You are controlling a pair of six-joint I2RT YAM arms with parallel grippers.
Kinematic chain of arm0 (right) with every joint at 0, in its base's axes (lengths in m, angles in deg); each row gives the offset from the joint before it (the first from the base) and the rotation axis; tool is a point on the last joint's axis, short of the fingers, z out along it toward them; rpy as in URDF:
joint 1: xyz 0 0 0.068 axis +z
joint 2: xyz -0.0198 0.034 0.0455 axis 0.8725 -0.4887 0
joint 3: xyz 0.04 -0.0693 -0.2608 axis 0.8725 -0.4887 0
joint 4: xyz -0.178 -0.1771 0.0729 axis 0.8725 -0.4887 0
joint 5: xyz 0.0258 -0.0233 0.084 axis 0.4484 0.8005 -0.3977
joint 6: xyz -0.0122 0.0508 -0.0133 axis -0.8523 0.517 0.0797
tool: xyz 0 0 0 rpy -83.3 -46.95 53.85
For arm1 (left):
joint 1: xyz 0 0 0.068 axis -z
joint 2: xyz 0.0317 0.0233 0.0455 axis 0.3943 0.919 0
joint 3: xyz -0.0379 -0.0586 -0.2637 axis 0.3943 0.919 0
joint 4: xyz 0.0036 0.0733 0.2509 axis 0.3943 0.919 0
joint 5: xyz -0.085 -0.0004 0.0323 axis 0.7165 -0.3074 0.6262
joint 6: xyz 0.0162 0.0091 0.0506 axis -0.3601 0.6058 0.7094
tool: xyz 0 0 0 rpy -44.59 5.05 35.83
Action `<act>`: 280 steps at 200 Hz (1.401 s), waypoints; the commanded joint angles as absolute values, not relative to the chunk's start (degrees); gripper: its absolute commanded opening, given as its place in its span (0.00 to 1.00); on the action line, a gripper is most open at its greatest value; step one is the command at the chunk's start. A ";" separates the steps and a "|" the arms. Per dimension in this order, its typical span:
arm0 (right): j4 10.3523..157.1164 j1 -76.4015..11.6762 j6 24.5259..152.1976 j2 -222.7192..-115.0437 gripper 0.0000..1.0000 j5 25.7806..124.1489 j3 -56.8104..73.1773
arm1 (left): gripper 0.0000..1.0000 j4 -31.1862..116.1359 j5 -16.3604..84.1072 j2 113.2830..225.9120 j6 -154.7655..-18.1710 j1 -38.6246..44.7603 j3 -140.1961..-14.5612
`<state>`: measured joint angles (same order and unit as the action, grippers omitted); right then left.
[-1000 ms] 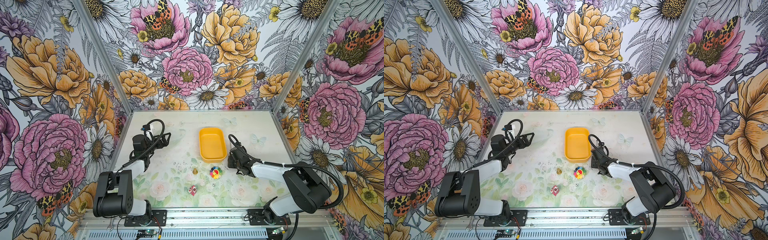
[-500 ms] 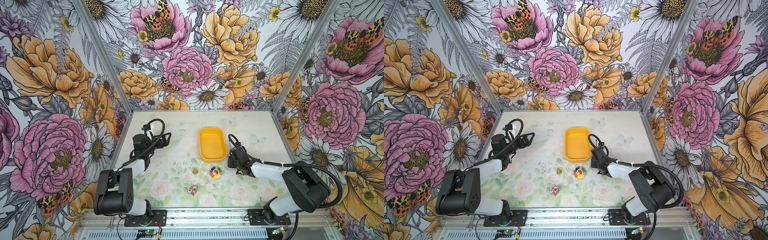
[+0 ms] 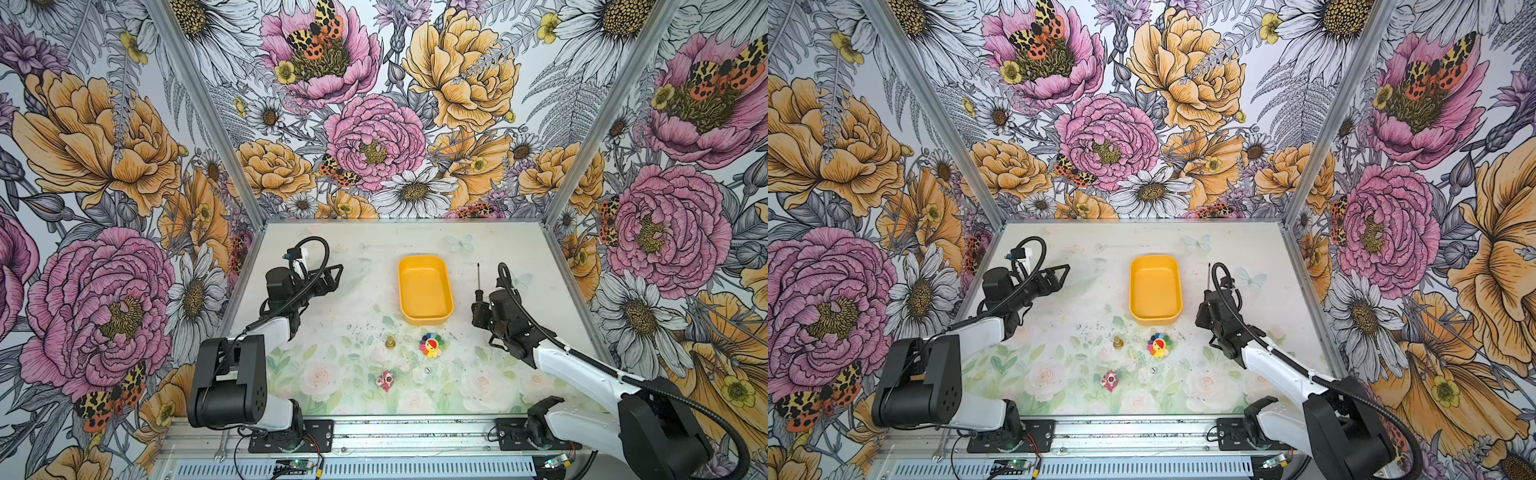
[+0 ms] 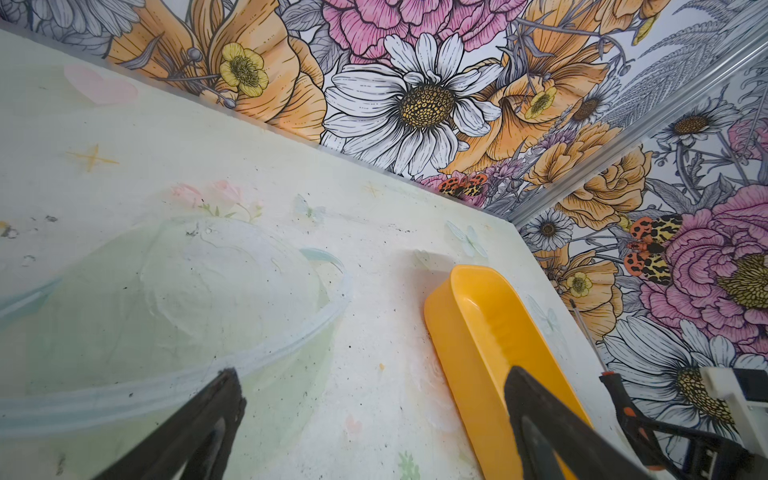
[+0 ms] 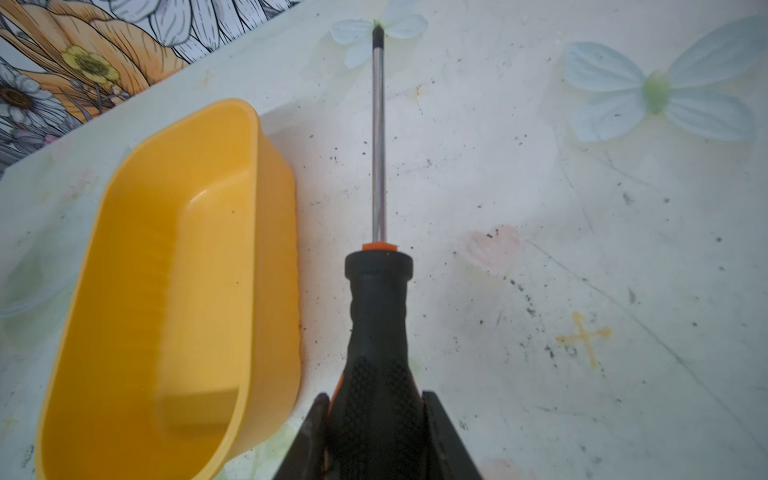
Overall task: Put the screwdriver in the bin
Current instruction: 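Lift the screwdriver with the right gripper and carry it over the bin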
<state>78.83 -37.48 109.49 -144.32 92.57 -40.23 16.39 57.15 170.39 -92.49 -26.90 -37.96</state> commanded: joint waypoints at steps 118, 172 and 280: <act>76.15 -22.54 110.78 -163.23 0.00 105.74 -6.90 | 0.99 13.48 59.29 171.26 -93.33 -28.15 -38.57; 69.37 -17.61 112.22 -174.82 0.00 110.42 -0.41 | 0.99 7.90 61.84 173.69 -96.68 -30.07 -37.42; 66.72 -17.11 118.81 -180.71 0.00 109.63 -2.96 | 0.99 5.78 61.78 173.83 -98.08 -30.42 -36.67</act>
<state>67.14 -17.41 117.23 -178.79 108.81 -2.53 7.39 60.40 173.49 -97.19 -29.75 -37.56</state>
